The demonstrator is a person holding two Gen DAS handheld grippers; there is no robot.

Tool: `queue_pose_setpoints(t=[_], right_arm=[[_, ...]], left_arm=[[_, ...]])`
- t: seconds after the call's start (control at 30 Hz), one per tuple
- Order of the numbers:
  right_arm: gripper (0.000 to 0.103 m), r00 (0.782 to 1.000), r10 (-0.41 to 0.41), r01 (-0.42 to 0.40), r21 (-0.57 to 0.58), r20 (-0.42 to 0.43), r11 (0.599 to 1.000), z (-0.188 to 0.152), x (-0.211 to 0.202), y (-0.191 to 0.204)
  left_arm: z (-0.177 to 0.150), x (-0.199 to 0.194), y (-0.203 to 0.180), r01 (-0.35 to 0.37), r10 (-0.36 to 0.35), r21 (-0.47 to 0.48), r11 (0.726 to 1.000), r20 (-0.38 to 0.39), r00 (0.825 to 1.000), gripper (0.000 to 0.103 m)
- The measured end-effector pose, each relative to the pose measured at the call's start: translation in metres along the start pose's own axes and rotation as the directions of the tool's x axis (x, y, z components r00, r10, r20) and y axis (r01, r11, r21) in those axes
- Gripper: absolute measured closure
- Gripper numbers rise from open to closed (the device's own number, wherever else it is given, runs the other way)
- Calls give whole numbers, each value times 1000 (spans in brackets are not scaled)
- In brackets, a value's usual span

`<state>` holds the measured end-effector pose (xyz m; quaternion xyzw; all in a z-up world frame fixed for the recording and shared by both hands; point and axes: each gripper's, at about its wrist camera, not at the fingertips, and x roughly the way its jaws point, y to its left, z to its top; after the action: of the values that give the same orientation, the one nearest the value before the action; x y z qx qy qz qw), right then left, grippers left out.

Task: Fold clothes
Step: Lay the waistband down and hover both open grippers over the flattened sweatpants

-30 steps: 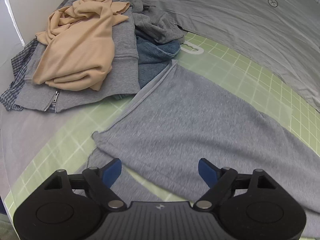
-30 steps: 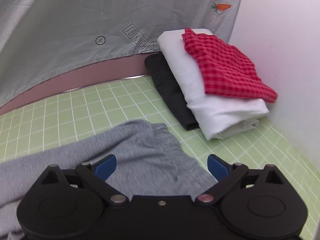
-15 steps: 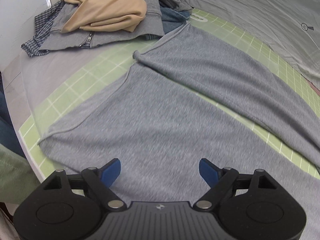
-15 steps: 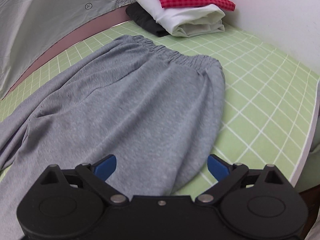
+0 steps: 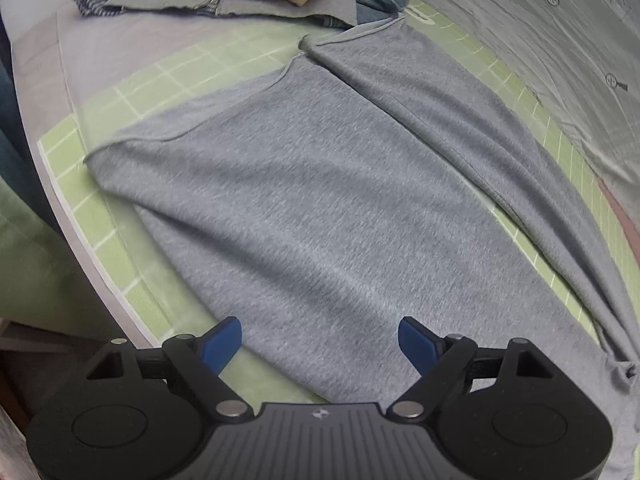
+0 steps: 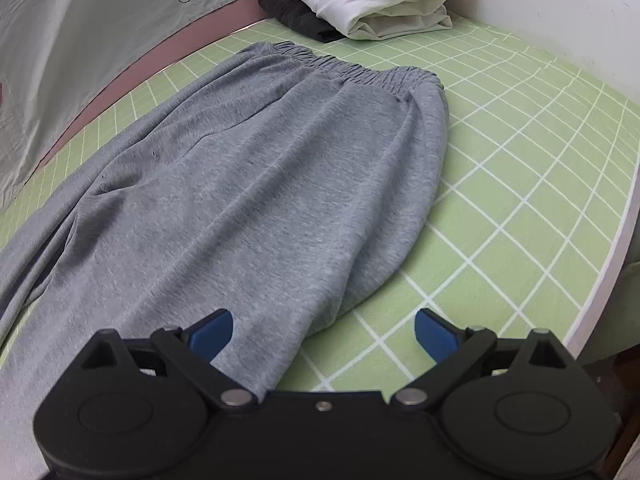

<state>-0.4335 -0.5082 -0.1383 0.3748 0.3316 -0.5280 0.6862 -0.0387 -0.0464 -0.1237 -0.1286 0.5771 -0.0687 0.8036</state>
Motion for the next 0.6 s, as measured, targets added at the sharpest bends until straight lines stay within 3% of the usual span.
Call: queue_pose_setpoints(t=[0.13, 0.27, 0.4, 0.6], right_arm=[[4, 1000, 9, -9, 0, -5, 1000, -5, -1, 2], [5, 1000, 18, -18, -7, -13, 1000, -9, 0, 7], [4, 1000, 26, -26, 6, -13, 1000, -12, 0, 9], [4, 1000, 13, -13, 21, -8, 1000, -13, 1, 10]], left_arm=[[0, 0, 17, 75, -79, -103, 992, -27, 997, 17], [1, 3, 29, 98, -104, -165, 982, -28, 994, 17], [6, 4, 36, 130, -132, -179, 975, 1, 991, 18], [18, 5, 42, 120, -119, -181, 976, 20, 993, 23]])
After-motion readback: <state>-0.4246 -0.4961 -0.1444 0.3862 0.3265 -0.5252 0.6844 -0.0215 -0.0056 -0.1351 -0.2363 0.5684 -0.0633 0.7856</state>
